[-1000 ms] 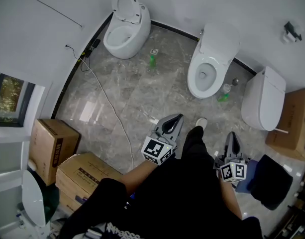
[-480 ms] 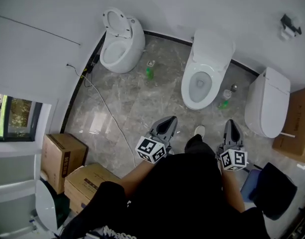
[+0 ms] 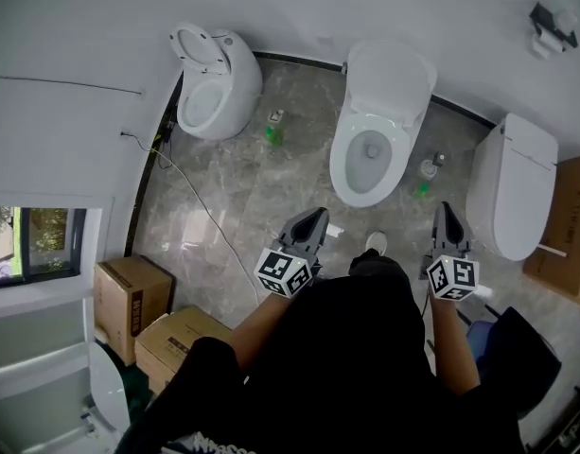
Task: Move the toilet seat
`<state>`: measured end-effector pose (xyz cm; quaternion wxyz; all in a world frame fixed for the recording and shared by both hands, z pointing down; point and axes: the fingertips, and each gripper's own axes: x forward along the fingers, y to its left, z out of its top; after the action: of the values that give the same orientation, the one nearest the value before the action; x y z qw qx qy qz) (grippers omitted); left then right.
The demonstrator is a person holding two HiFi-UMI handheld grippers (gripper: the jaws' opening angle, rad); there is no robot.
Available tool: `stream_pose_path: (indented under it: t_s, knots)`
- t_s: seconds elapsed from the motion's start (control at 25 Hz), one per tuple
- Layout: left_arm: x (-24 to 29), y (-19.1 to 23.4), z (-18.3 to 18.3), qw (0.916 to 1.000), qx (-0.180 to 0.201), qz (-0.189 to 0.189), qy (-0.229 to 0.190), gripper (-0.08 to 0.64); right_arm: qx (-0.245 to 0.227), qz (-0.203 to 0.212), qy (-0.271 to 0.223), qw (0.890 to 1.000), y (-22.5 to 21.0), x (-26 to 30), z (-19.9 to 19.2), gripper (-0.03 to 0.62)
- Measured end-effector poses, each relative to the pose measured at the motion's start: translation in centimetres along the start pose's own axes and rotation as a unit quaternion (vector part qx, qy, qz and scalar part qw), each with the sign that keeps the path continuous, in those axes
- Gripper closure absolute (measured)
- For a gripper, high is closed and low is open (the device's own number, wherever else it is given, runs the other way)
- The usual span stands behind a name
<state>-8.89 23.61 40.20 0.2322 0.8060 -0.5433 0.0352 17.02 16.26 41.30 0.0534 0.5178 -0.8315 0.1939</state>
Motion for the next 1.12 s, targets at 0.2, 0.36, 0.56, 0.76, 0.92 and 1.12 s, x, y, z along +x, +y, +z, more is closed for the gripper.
stream_pose_path:
  t_s: [0.2,0.36,0.56,0.76,0.92,1.12]
  knots:
    - [3.2,0.5,0.1,0.9997,-0.005,0.023,0.008,0.548,0.007,0.05,0.038,0.998,0.7,3.3,-1.8,0.565]
    - [4.5,1.3,-0.7,0.999,0.001,0.036,0.025,0.548,-0.009,0.098,0.078,0.992,1.4,5.2,-4.0,0.565]
    - [4.7,3.1,-2.2,0.9977,0.003,0.043,0.053,0.548,-0.002,0.094,0.12,0.988,0.3,5.8,-7.3,0.565]
    - [6.5,6.3,-6.1,0.995,-0.004,0.037,0.093,0.548,0.007,0.073,0.164,0.984,-0.2,7.6,-11.7,0.565]
    - [9.3,10.7,-10.4,0.9913,-0.016,0.035,0.126,0.548,0.02,0.057,0.192,0.98,-0.4,10.4,-16.1,0.565]
    - [14.1,16.1,-17.8,0.9823,-0.024,0.021,0.185,0.548,0.039,0.019,0.224,0.974,-2.3,14.5,-23.0,0.565]
